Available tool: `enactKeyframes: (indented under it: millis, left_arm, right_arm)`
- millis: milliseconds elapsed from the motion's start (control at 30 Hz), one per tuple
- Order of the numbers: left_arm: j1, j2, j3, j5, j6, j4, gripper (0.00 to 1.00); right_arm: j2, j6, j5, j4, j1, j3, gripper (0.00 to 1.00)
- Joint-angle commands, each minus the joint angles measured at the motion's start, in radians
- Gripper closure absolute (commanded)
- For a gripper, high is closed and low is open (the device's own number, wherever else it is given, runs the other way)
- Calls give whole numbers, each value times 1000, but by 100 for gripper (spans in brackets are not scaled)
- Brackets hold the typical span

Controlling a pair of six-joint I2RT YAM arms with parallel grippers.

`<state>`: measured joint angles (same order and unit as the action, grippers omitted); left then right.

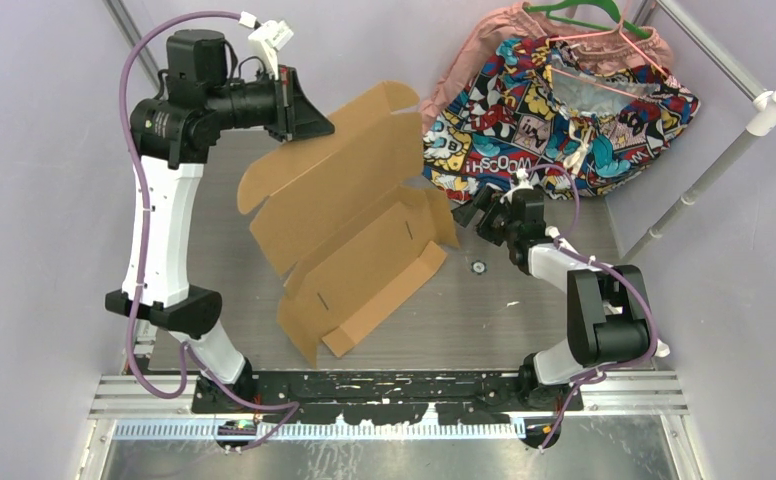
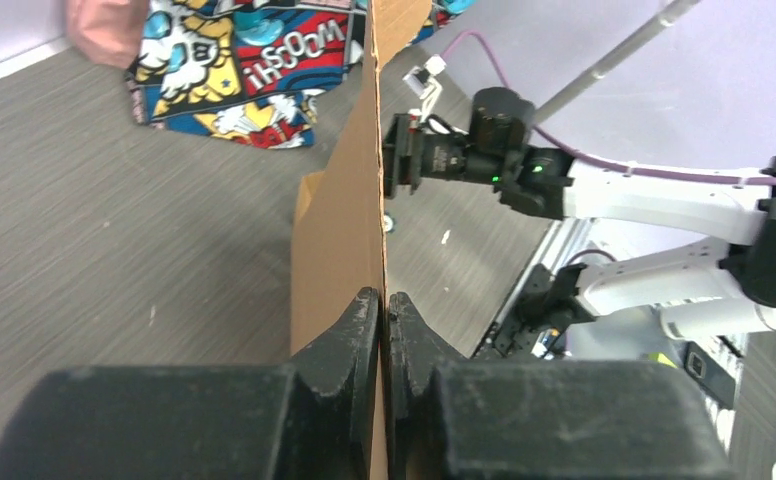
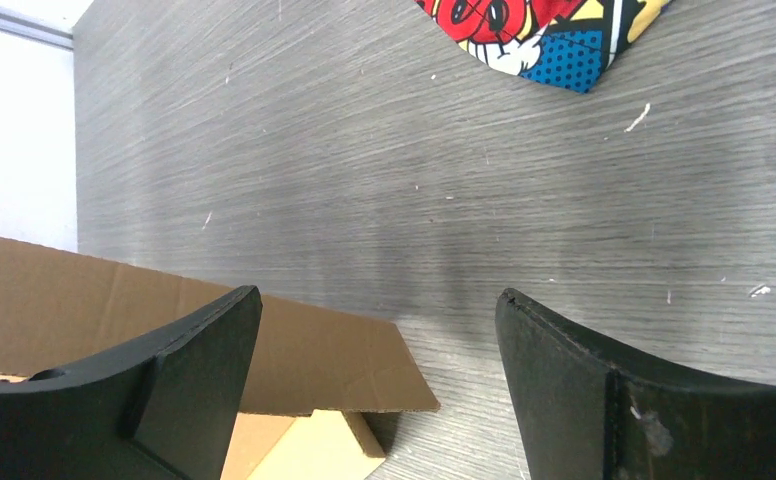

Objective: Fold the paper box
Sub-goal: Fold the paper box at the center of the board.

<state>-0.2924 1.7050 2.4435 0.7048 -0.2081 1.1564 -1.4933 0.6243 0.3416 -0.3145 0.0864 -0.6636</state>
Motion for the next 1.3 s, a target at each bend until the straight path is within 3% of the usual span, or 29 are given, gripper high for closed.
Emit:
enactKeyframes:
  millis: [0,167,500,900,1267]
  left_arm:
    - [-14,-43,12,141,-57,-116,91]
    - [-88,-57,-10,135,-49,-98,91]
    - [-242,-95,-84,-12,19,-31,91]
    - [-512,-176,-177,-248,25,-36,91]
    - [-705,-142,-149,-407,27,7,91]
  right_arm:
    - [-4,19,-1,-102,-4,5,8]
    - [-37,33,37,-214,-9,13,12]
    - [-81,56,108,-525,-16,156,23]
    - [-2,38,57,-491,-16,201,24]
    - [99,28,-7,-433,-16,254,24]
